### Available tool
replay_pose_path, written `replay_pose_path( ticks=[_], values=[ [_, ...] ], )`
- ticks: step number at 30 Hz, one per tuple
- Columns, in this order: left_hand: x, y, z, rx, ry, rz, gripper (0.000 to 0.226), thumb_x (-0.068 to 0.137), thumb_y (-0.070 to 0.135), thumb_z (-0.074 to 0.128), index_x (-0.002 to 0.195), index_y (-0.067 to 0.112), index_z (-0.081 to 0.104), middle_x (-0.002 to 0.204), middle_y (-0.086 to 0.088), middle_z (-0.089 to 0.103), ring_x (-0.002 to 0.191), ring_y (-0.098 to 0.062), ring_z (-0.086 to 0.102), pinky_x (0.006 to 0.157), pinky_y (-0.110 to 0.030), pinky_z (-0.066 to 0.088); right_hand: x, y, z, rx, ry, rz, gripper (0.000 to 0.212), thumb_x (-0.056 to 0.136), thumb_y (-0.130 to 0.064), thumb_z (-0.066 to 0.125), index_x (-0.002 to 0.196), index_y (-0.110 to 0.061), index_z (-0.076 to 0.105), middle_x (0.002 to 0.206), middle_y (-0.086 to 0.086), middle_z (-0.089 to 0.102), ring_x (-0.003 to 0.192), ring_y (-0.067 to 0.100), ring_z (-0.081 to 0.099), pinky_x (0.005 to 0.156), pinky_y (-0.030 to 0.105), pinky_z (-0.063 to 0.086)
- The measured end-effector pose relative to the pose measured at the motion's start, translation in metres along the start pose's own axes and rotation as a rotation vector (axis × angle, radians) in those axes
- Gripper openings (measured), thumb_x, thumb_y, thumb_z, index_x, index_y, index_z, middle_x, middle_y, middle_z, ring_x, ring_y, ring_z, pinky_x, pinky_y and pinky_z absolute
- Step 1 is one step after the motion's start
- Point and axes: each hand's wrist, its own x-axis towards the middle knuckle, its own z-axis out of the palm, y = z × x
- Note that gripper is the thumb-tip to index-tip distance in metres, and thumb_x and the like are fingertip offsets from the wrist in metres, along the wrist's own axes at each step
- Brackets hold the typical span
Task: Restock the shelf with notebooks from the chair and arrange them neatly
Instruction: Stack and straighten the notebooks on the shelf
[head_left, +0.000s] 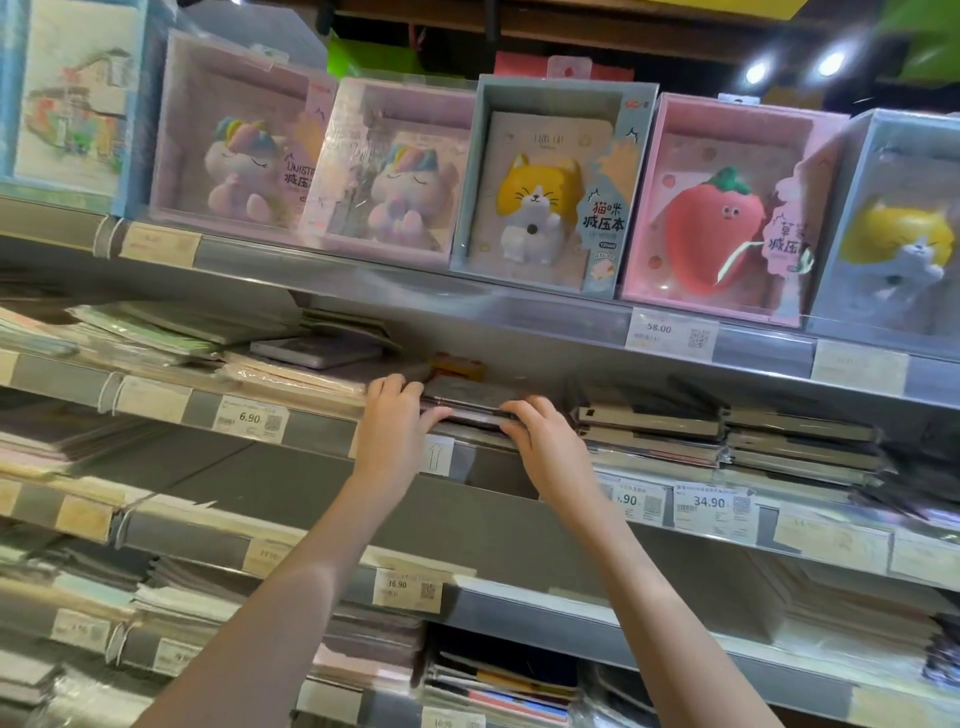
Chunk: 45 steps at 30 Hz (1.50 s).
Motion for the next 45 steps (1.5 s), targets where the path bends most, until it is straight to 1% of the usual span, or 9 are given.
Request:
replay_pose_path(
  ticks=[5, 12, 19, 25, 30, 34, 38, 42, 45],
  values=[
    [-0.01, -0.006, 0.003, 0.038, 0.043, 0.108, 0.046, 0.09, 0.036, 0.053, 0.123, 0.004, 0.056, 0.118, -0.013, 0.059, 0.115, -0.026, 0.049, 0.098, -0.035, 0.038, -0.002, -0.003, -0.001, -0.051, -0.056, -0.001, 0.039, 0.097, -0.036, 0.043, 0.131, -0.019, 0.045, 0.132, 0.0, 0.049, 0.121, 0.02, 0.043, 0.088, 0.035, 0.044],
    [-0.024, -0.01, 0.005, 0.103, 0.065, 0.139, 0.045, 0.086, 0.033, 0.061, 0.123, 0.007, 0.058, 0.122, -0.015, 0.058, 0.118, -0.03, 0.049, 0.102, -0.041, 0.037, -0.01, -0.008, -0.002, -0.13, -0.051, -0.002, 0.045, 0.097, -0.038, 0.04, 0.137, -0.017, 0.04, 0.138, 0.001, 0.046, 0.128, 0.02, 0.038, 0.096, 0.032, 0.039],
    [-0.037, -0.007, 0.002, 0.066, 0.093, 0.16, 0.042, 0.086, 0.03, 0.062, 0.122, 0.01, 0.057, 0.125, -0.012, 0.055, 0.121, -0.029, 0.045, 0.103, -0.041, 0.035, -0.025, -0.007, -0.005, -0.064, 0.019, -0.009, 0.043, 0.096, -0.037, 0.044, 0.133, -0.016, 0.046, 0.137, 0.001, 0.048, 0.129, 0.017, 0.039, 0.101, 0.031, 0.035],
    [-0.056, -0.004, 0.003, 0.012, 0.101, 0.174, 0.041, 0.088, 0.032, 0.058, 0.125, 0.014, 0.055, 0.127, -0.007, 0.052, 0.122, -0.024, 0.043, 0.104, -0.036, 0.033, -0.045, -0.009, -0.006, -0.024, 0.045, -0.014, 0.043, 0.095, -0.035, 0.045, 0.134, -0.016, 0.047, 0.141, 0.002, 0.045, 0.135, 0.018, 0.033, 0.11, 0.033, 0.026],
    [-0.078, -0.008, 0.008, 0.015, 0.08, 0.166, 0.041, 0.089, 0.034, 0.054, 0.124, 0.013, 0.055, 0.128, -0.008, 0.052, 0.122, -0.025, 0.043, 0.105, -0.037, 0.032, -0.07, -0.012, 0.002, -0.005, 0.018, -0.008, 0.043, 0.096, -0.034, 0.046, 0.134, -0.015, 0.046, 0.143, 0.001, 0.043, 0.137, 0.017, 0.03, 0.114, 0.035, 0.025],
    [-0.099, -0.013, 0.01, 0.042, 0.053, 0.163, 0.041, 0.089, 0.034, 0.055, 0.125, 0.013, 0.055, 0.13, -0.009, 0.052, 0.122, -0.026, 0.045, 0.106, -0.041, 0.034, -0.093, -0.016, 0.011, 0.023, -0.01, 0.009, 0.043, 0.096, -0.034, 0.044, 0.136, -0.018, 0.044, 0.145, -0.001, 0.04, 0.138, 0.013, 0.027, 0.111, 0.03, 0.023],
    [-0.124, -0.021, 0.016, 0.062, 0.014, 0.146, 0.043, 0.088, 0.035, 0.057, 0.125, 0.015, 0.055, 0.128, -0.007, 0.054, 0.122, -0.026, 0.045, 0.108, -0.043, 0.032, -0.117, -0.018, 0.029, 0.014, -0.027, -0.006, 0.043, 0.095, -0.031, 0.048, 0.135, -0.014, 0.046, 0.143, 0.003, 0.042, 0.136, 0.018, 0.033, 0.112, 0.035, 0.028],
    [-0.156, -0.034, 0.027, 0.082, -0.057, 0.116, 0.043, 0.087, 0.037, 0.058, 0.125, 0.017, 0.055, 0.128, -0.006, 0.054, 0.123, -0.025, 0.045, 0.106, -0.041, 0.031, -0.146, -0.016, 0.053, 0.026, -0.111, 0.029, 0.043, 0.096, -0.031, 0.046, 0.136, -0.015, 0.044, 0.145, 0.003, 0.04, 0.136, 0.018, 0.032, 0.113, 0.034, 0.024],
    [-0.182, -0.047, 0.037, 0.093, -0.115, 0.107, 0.043, 0.088, 0.038, 0.055, 0.126, 0.017, 0.054, 0.128, -0.005, 0.053, 0.123, -0.024, 0.044, 0.105, -0.039, 0.031, -0.171, -0.014, 0.072, 0.043, -0.135, 0.052, 0.043, 0.095, -0.03, 0.05, 0.134, -0.014, 0.046, 0.143, 0.004, 0.043, 0.134, 0.019, 0.035, 0.111, 0.038, 0.031]
  ],
)
